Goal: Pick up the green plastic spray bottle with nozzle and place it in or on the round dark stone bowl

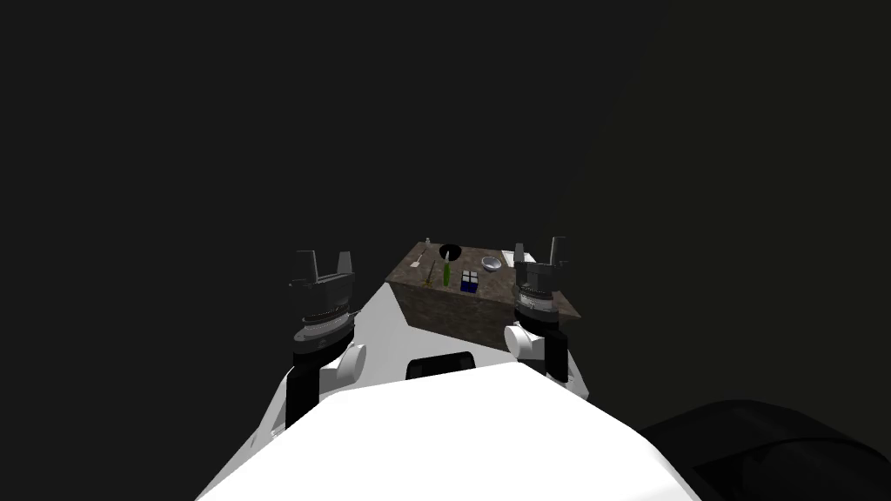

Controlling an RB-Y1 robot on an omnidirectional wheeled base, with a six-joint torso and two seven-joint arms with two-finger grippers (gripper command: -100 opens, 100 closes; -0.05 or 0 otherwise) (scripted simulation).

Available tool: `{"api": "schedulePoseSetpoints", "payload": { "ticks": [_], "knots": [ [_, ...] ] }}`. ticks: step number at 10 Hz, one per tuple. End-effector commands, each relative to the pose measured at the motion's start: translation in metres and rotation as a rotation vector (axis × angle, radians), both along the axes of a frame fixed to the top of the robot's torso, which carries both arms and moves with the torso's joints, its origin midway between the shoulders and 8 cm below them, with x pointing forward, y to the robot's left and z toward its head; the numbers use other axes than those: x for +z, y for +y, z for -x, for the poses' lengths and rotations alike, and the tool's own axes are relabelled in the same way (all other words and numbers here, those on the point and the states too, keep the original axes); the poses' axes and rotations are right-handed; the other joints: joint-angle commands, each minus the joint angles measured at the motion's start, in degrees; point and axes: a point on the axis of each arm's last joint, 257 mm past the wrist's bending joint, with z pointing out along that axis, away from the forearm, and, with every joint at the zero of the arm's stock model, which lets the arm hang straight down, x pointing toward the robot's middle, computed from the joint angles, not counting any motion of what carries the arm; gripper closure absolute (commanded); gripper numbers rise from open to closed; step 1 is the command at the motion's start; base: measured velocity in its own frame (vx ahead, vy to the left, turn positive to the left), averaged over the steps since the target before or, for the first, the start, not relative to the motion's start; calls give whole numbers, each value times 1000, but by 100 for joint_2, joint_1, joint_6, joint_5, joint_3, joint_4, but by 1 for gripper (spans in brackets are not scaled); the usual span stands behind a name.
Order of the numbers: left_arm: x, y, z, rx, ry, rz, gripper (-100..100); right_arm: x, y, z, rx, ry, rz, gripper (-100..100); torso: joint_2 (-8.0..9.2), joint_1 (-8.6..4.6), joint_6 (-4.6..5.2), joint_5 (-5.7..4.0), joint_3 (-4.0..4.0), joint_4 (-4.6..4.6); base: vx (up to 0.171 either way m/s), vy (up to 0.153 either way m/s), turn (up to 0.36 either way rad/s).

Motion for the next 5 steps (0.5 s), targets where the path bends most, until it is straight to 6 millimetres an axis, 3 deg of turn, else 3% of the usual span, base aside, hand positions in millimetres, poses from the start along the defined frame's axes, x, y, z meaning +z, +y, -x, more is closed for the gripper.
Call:
{"api": "schedulePoseSetpoints", "payload": {
  "ticks": [1,5],
  "knots": [
    [0,0,0,0,0,0,0,-3,4,-4,8,18,29,-100,0,0,0,0,0,0,2,12,5],
    [0,0,0,0,0,0,0,-21,13,-23,15,105,126,-100,-4,20,0,4,-2,-1,11,49,9]
  ]
}}
